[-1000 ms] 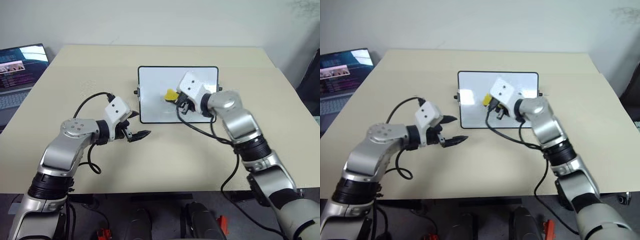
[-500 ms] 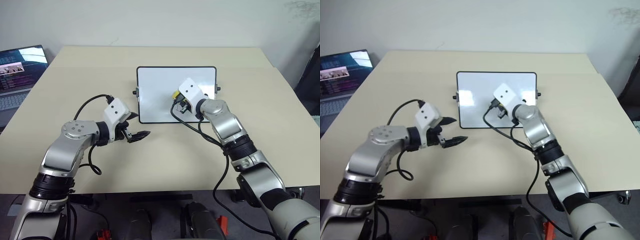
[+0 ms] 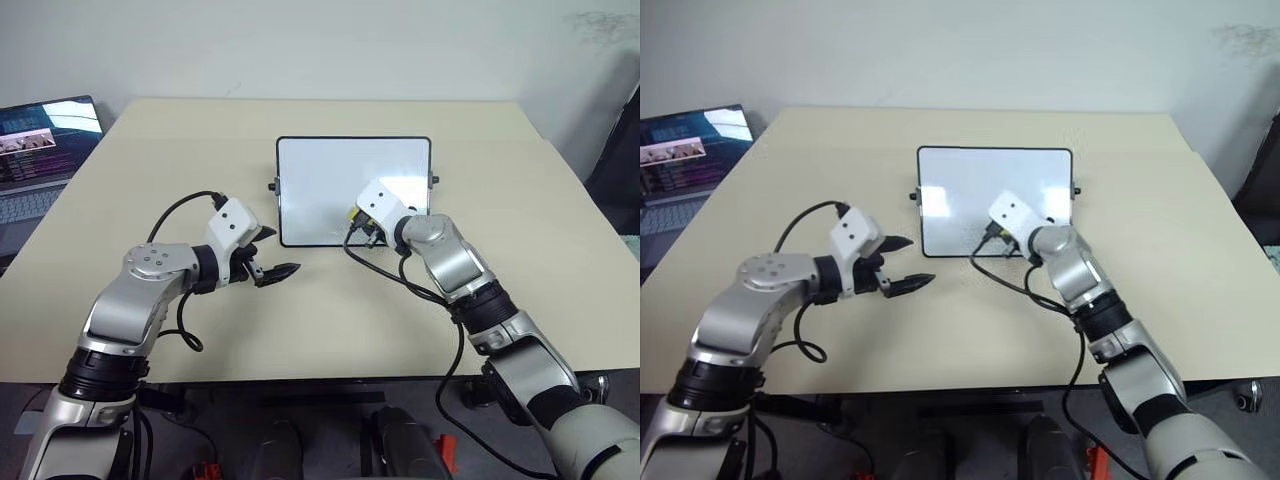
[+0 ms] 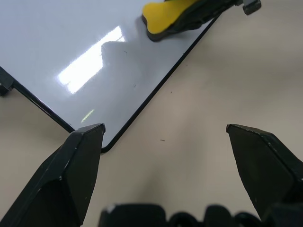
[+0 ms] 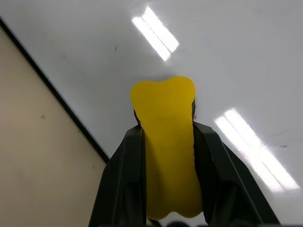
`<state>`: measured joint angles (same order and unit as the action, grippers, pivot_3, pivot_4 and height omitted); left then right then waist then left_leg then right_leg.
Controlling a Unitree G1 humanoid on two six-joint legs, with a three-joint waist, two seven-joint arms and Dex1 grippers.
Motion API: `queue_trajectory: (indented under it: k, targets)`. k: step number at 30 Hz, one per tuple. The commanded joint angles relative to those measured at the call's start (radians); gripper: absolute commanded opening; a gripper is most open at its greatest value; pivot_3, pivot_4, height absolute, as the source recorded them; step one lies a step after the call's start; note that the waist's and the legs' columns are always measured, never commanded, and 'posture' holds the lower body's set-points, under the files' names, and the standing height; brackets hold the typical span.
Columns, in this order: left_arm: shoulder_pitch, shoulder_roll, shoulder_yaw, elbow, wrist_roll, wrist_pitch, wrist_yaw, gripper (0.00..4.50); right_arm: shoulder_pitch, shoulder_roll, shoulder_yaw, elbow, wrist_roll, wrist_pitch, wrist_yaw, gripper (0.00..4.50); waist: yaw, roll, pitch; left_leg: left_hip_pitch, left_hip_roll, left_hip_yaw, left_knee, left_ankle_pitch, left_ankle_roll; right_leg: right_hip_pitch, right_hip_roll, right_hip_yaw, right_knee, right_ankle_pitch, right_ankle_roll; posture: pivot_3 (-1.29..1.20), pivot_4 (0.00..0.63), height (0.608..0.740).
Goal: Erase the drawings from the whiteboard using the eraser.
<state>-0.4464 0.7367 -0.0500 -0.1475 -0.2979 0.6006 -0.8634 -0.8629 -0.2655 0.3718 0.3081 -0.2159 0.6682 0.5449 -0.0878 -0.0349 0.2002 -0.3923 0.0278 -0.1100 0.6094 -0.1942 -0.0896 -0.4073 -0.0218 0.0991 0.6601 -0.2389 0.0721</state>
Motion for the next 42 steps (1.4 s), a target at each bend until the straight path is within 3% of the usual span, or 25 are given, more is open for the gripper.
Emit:
queue_trajectory:
  k: [1,10,17,20,32,42]
  targets:
    - [-0.018,0.000,0.031,-0.022,-0.012,-0.016,-0.002,4.50,0.056,-0.054,0.014,-0.001,-0.014,0.079,0.045,1.00,0.002,-0.002,-0.001,0.001,0.000,0.000,0.000,0.000,0.000,0.001,0.000,0.000,0.000,0.000,0.000,0.00,0.150,0.740]
    - [-0.027,-0.001,0.025,-0.013,-0.012,-0.019,-0.006,4.50,0.064,-0.083,-0.012,-0.031,-0.015,0.080,0.037,1.00,0.002,-0.003,-0.002,0.001,0.000,0.000,0.000,0.000,0.000,0.002,0.000,0.000,-0.001,0.000,0.000,0.00,0.150,0.740]
    - [-0.030,0.003,0.026,-0.011,-0.010,-0.018,-0.008,4.50,-0.080,-0.007,-0.075,-0.193,0.079,0.109,0.087,1.00,-0.002,-0.001,-0.001,-0.001,0.000,0.000,0.000,0.000,0.000,-0.001,0.000,0.000,-0.001,0.000,0.000,0.00,0.150,0.740]
    - [-0.030,0.003,0.026,-0.011,-0.010,-0.016,-0.007,4.50,-0.128,0.018,-0.095,-0.146,0.077,0.067,0.040,1.00,-0.010,-0.001,-0.001,-0.007,0.001,0.000,-0.001,0.000,0.000,-0.009,0.000,0.000,0.002,0.003,0.005,0.00,0.150,0.740]
    - [-0.024,0.005,0.030,-0.024,-0.014,-0.010,-0.004,4.50,-0.163,0.032,-0.043,0.168,-0.006,-0.132,-0.077,1.00,0.000,-0.001,0.000,-0.011,0.001,0.000,-0.007,-0.001,-0.001,-0.014,0.000,-0.002,-0.002,0.002,0.002,0.00,0.150,0.740]
    - [-0.029,0.008,0.030,-0.022,-0.013,-0.010,-0.006,4.50,-0.026,-0.054,0.039,0.118,-0.074,-0.109,0.003,1.00,0.001,-0.002,-0.001,-0.006,0.001,-0.001,-0.003,-0.001,-0.001,-0.006,0.000,-0.002,-0.001,-0.001,0.000,0.00,0.150,0.740]
